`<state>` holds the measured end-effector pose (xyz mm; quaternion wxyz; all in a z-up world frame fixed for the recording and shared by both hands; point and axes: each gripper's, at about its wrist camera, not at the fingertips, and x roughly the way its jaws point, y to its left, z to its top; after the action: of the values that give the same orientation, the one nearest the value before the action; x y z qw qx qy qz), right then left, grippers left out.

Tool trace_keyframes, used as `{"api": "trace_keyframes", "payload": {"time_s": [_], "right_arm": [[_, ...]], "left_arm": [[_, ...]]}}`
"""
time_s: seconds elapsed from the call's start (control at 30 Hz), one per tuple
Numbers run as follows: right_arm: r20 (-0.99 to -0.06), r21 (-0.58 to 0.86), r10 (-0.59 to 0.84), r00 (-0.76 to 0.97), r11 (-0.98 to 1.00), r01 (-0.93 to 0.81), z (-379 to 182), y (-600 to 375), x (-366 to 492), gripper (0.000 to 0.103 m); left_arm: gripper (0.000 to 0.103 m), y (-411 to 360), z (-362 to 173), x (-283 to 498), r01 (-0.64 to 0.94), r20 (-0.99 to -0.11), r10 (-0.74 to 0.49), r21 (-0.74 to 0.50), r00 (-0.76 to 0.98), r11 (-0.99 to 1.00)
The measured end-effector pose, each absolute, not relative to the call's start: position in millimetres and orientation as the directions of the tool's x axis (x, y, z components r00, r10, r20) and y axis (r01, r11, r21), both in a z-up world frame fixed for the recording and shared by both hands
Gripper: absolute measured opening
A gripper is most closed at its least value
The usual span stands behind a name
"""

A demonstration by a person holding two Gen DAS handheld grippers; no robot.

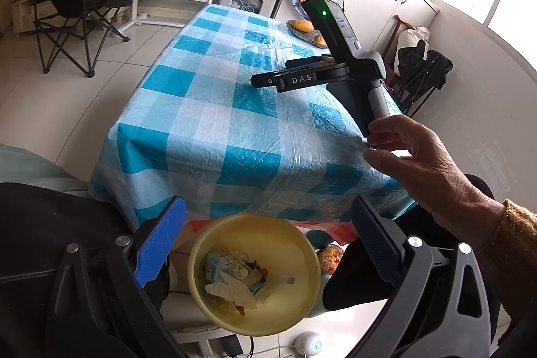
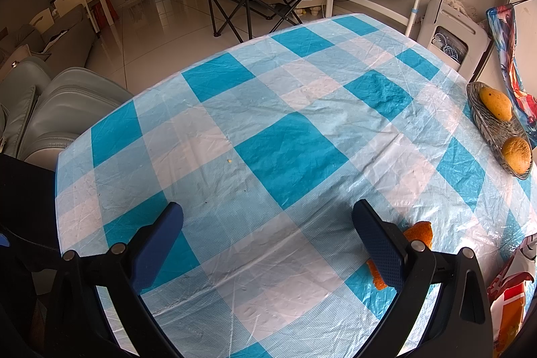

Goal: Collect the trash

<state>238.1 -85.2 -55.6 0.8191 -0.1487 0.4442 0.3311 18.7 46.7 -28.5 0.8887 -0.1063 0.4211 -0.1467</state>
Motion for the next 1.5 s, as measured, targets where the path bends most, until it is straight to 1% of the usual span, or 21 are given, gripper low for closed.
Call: {"api": "trace_keyframes", "payload": {"time_s": [0.1, 0.27, 0.57, 0.73, 0.87, 0.93, 1.03, 1.07, 1.1, 1.17, 1.2, 1.23, 1.27, 1.3, 1.37, 1.43, 1.5], "right_arm": [[-0.826, 0.051, 0.41, 0.386, 0.737, -0.674, -56, -83, 239, 0.096], [-0.825, 0.059, 0.431, 0.365, 0.709, -0.703, -57, -83, 246, 0.097], [-0.825, 0.055, 0.43, 0.366, 0.707, -0.705, -58, -82, 249, 0.097], [-0.825, 0.059, 0.429, 0.367, 0.712, -0.7, -58, -82, 249, 0.097], [-0.846, 0.055, 0.382, 0.371, 0.755, -0.653, -56, -81, 248, 0.097], [-0.861, 0.038, 0.362, 0.358, 0.746, -0.665, -52, -82, 242, 0.097], [-0.793, -0.055, 0.369, 0.485, 0.749, -0.661, -30, -102, 221, 0.097], [-0.75, -0.081, 0.371, 0.547, 0.77, -0.633, -15, -113, 215, 0.097], [-0.682, -0.102, 0.383, 0.623, 0.794, -0.6, 5, -127, 208, 0.097], [-0.495, -0.152, 0.36, 0.791, 0.86, -0.486, 46, -163, 185, 0.097], [-0.413, -0.16, 0.344, 0.843, 0.884, -0.439, 59, -181, 176, 0.097], [-0.362, -0.163, 0.324, 0.874, 0.901, -0.401, 65, -198, 170, 0.097], [-0.352, -0.154, 0.297, 0.887, 0.917, -0.368, 65, -212, 172, 0.097], [-0.401, -0.127, 0.277, 0.873, 0.927, -0.352, 61, -225, 182, 0.097], [-0.549, -0.055, 0.211, 0.808, 0.956, -0.287, 43, -247, 210, 0.097], [-0.608, -0.014, 0.168, 0.776, 0.975, -0.222, 30, -261, 228, 0.097], [-0.652, -0.017, 0.138, 0.745, 0.98, -0.197, 18, -264, 240, 0.097]], "left_arm": [[0.096, 47, -30, 21, 0.162, -0.72, -0.342, -0.309, 0.604, 0.937], [0.096, 45, -29, 26, 0.158, -0.708, -0.363, -0.34, 0.606, 0.927], [0.096, 39, -34, 29, 0.16, -0.702, -0.382, -0.362, 0.601, 0.918], [0.096, 43, -33, 31, 0.151, -0.689, -0.371, -0.36, 0.622, 0.921], [0.096, 48, -29, 38, 0.126, -0.677, -0.353, -0.362, 0.645, 0.924], [0.096, 47, -25, 45, 0.117, -0.673, -0.344, -0.36, 0.655, 0.926], [0.096, 41, -19, 61, 0.115, -0.666, -0.338, -0.356, 0.665, 0.927], [0.096, 37, -16, 67, 0.116, -0.662, -0.337, -0.354, 0.669, 0.928], [0.096, 32, -13, 75, 0.115, -0.658, -0.335, -0.354, 0.674, 0.928], [0.096, 20, -5, 92, 0.117, -0.644, -0.342, -0.366, 0.684, 0.923], [0.096, 13, -2, 101, 0.121, -0.635, -0.349, -0.375, 0.689, 0.919], [0.096, 4, 2, 110, 0.129, -0.627, -0.357, -0.379, 0.692, 0.916], [0.096, -6, 4, 120, 0.141, -0.622, -0.364, -0.378, 0.693, 0.915], [0.096, -18, 5, 130, 0.154, -0.622, -0.369, -0.372, 0.691, 0.915], [0.096, -41, 3, 150, 0.166, -0.628, -0.365, -0.353, 0.688, 0.921], [0.096, -60, 0, 172, 0.17, -0.634, -0.361, -0.342, 0.684, 0.924], [0.096, -77, -5, 193, 0.166, -0.64, -0.337, -0.313, 0.691, 0.935]]}}
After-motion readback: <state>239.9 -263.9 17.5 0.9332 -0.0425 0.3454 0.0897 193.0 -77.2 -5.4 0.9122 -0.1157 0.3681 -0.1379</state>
